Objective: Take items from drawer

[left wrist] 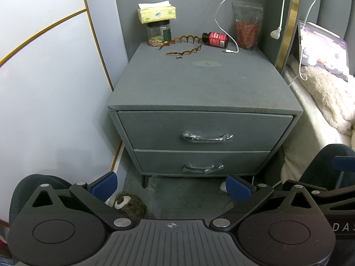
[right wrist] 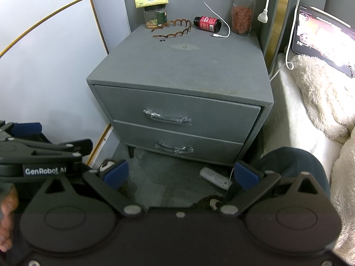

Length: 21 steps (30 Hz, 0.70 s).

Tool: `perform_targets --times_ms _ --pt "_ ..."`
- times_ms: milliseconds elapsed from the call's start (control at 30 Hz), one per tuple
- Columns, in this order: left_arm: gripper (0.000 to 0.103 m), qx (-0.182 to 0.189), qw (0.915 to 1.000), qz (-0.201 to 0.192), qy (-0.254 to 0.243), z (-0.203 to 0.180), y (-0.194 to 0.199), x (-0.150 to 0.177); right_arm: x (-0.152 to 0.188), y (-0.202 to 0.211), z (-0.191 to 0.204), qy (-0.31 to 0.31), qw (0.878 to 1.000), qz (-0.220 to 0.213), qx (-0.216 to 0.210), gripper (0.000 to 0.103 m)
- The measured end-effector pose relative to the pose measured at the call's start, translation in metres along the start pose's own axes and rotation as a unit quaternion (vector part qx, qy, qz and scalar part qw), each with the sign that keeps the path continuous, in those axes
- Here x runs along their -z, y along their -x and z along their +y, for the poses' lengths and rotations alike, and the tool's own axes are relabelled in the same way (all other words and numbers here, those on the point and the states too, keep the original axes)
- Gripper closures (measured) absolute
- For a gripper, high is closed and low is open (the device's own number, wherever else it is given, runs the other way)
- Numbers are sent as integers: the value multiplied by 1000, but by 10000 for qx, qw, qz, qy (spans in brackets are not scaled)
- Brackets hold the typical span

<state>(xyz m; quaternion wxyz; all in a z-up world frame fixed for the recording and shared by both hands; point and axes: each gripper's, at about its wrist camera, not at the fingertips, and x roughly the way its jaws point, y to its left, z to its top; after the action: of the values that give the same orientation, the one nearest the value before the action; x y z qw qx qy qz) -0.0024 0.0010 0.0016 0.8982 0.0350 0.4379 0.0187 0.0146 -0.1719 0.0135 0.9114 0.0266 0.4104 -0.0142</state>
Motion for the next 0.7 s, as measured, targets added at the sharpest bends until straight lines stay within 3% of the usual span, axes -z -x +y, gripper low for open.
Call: perform_targets --times_ms 700 --pt "0 -4 10000 -4 -7 -2 -1 -1 1 2 1 8 10000 -13 13 0"
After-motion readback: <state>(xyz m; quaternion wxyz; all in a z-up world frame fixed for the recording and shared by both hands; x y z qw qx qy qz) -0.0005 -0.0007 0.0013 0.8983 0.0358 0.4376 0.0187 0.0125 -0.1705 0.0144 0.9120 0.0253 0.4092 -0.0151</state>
